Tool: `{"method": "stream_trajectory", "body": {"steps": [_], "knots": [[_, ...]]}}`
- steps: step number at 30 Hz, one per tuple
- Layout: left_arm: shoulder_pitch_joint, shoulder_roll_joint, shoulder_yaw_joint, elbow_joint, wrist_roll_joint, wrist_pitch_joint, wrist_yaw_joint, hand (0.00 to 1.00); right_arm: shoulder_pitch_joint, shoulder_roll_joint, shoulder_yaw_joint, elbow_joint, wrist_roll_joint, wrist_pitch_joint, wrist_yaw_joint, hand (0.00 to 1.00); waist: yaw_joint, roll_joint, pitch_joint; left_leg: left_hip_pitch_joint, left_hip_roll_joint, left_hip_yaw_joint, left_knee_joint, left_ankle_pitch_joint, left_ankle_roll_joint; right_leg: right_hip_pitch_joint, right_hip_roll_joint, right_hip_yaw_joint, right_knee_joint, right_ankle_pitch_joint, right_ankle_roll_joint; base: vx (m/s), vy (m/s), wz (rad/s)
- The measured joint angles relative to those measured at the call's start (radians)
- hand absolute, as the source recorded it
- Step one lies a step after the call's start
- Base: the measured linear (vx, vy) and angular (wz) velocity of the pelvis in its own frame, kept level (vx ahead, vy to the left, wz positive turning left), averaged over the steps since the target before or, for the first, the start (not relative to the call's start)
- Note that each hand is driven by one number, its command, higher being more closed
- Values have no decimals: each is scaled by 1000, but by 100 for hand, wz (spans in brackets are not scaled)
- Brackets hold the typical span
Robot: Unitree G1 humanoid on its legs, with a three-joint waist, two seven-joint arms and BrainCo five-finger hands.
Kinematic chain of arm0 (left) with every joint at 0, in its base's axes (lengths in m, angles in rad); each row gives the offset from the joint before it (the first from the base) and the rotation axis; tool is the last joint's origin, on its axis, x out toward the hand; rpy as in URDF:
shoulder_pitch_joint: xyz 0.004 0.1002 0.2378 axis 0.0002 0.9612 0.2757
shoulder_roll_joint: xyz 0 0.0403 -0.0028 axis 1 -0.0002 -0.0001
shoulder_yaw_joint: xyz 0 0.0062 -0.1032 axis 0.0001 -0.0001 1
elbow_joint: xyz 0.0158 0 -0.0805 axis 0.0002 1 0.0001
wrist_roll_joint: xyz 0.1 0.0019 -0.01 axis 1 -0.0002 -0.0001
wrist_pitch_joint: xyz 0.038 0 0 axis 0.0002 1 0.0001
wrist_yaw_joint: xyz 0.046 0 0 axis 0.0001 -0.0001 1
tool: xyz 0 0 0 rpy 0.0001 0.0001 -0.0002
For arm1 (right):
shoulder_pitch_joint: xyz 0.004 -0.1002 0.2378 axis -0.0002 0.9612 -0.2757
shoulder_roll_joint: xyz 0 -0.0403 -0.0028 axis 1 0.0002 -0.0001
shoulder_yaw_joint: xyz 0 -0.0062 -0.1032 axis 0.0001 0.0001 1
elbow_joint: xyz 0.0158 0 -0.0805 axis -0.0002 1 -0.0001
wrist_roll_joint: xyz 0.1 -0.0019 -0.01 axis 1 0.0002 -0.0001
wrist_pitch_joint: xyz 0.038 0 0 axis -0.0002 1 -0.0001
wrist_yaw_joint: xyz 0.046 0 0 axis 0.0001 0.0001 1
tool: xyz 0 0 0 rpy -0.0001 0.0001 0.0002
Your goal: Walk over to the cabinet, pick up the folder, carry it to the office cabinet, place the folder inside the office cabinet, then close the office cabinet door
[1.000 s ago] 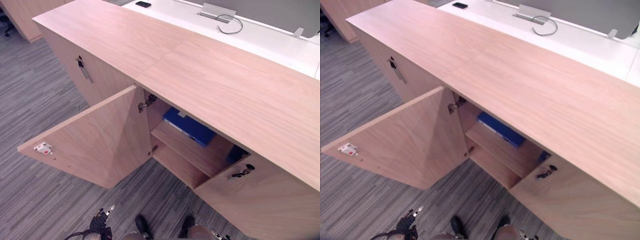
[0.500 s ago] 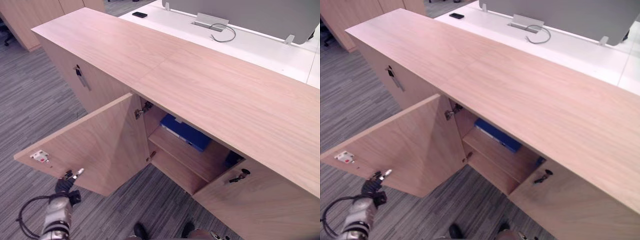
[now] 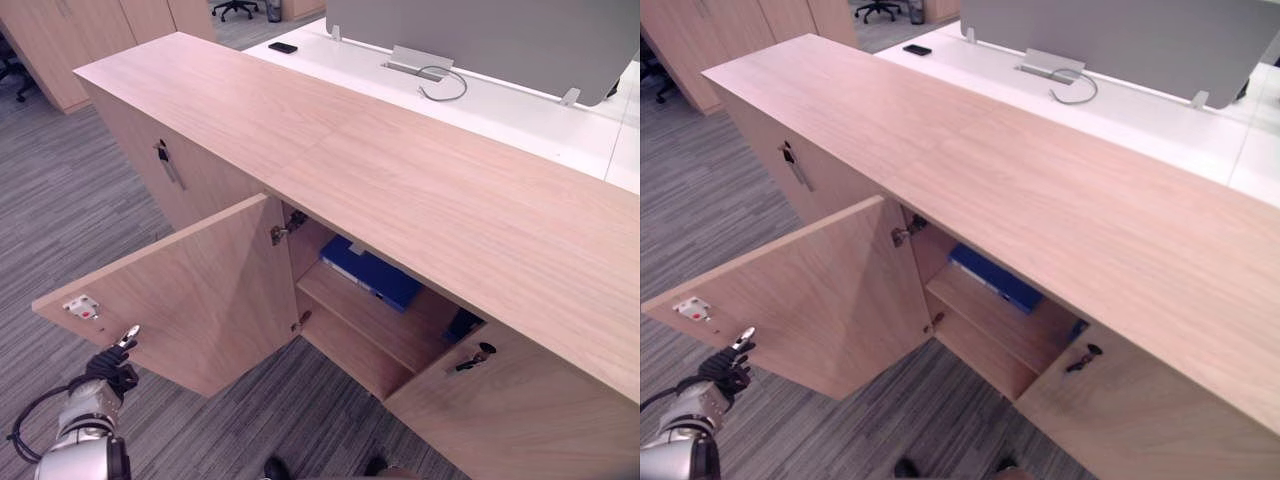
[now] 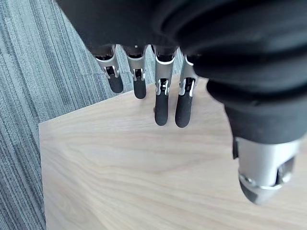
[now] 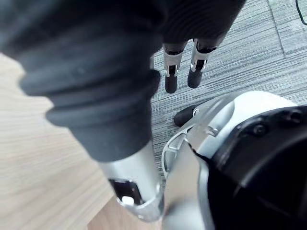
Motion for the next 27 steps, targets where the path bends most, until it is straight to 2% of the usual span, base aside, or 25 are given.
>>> {"method": "stream_trajectory", "body": {"steps": [5, 13, 17, 27], "knots": [[-1, 11, -4, 0, 24, -3, -14, 0, 7, 0, 2, 0, 3, 0, 8, 0, 4, -4, -10, -1, -3, -11, 0, 3, 4, 6, -3, -13, 2, 0, 0, -27, 4, 9], [28, 10, -19, 1, 190, -11, -40, 0, 12, 0, 13, 11, -22, 7, 27, 0, 16, -28, -30, -18, -5, -36, -4, 7, 8, 7, -7, -44, 3, 0, 0, -26, -1, 10], [74, 10, 38, 7, 246, -11, -39, 0, 9, -4, 46, 9, -40, 7, 29, 0, 31, -40, -37, -19, -7, -51, -4, 11, 10, 16, -7, -59, 1, -1, 0, -5, -3, 11], [125, 10, 164, 7, 246, -11, -39, 0, 2, -10, 52, 13, -42, 8, 32, 0, 51, -42, -39, -37, -12, -99, -5, 23, 15, 28, -10, -103, 1, -1, 0, -31, 0, 15]]}}
